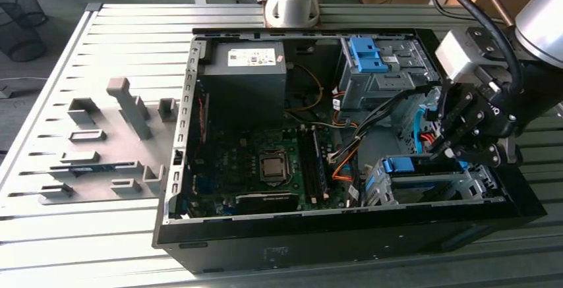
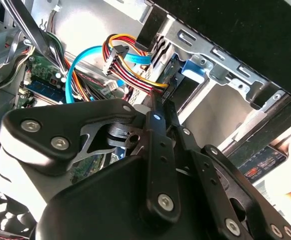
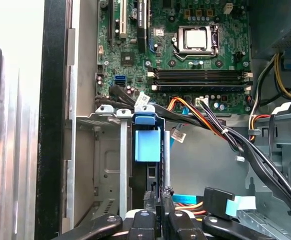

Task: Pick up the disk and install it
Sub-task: 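Insert the first disk wire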

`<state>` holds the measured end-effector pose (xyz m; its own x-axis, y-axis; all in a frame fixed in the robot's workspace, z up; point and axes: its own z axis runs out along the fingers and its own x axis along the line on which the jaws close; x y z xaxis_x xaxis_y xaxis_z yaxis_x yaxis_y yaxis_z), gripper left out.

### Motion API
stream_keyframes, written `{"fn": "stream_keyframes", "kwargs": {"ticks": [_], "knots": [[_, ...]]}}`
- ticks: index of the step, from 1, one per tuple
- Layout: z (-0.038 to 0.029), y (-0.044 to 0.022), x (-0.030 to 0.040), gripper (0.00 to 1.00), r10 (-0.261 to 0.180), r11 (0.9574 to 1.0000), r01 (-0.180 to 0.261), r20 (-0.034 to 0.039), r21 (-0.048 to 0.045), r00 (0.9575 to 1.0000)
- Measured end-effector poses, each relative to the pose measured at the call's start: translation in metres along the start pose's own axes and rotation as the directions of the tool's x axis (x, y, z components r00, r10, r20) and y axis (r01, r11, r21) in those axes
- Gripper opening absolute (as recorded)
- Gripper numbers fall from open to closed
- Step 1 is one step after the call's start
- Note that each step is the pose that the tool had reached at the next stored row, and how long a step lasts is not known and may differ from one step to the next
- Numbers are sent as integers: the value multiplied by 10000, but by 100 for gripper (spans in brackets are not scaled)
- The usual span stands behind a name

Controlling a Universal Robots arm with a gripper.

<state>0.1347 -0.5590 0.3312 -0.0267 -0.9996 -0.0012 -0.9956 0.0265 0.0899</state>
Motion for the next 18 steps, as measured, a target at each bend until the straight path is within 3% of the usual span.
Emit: {"fn": "stream_keyframes", "kwargs": {"ticks": [15, 17, 18], "knots": [[32, -6, 0, 17, 11, 10000, -11, 32, -56, 10000], [34, -6, 0, 18, 10, 10000, -10, 44, -56, 10000], [27, -6, 0, 24, 10, 10000, -10, 44, -56, 10000]]}}
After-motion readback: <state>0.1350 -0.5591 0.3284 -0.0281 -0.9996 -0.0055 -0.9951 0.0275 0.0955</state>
